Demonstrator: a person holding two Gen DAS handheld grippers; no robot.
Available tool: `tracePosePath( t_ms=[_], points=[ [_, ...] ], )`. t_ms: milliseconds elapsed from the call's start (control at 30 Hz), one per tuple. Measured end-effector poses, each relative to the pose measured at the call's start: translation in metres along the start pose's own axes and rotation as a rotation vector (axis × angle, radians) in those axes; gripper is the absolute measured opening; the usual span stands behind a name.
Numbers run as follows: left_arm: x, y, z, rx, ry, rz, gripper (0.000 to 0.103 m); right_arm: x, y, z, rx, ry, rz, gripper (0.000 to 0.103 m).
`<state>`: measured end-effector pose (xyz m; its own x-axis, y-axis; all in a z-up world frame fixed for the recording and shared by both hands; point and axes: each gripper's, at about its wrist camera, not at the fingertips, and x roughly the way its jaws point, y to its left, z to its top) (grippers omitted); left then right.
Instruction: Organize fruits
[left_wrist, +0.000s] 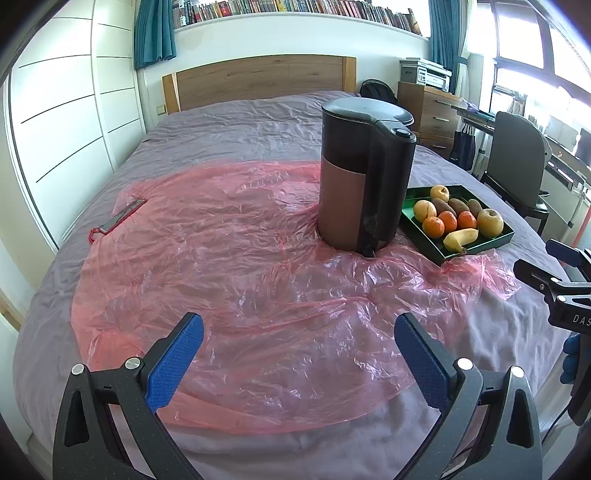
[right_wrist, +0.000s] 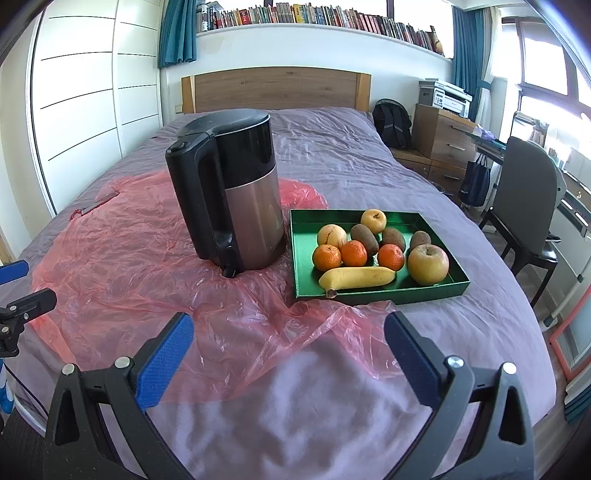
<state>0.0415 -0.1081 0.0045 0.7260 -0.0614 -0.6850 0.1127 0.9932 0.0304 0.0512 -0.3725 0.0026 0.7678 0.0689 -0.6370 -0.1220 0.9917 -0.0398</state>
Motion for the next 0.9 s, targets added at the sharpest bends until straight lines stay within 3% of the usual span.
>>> tracePosePath(
  t_ms=[900],
  points=[
    [0.0018,-0.0042,-0.0033,0.018,0.003,-0.013,0.102,0.0052,-0.0031,-0.0038,0.016,0.012,-0.002,0.103]
  ],
)
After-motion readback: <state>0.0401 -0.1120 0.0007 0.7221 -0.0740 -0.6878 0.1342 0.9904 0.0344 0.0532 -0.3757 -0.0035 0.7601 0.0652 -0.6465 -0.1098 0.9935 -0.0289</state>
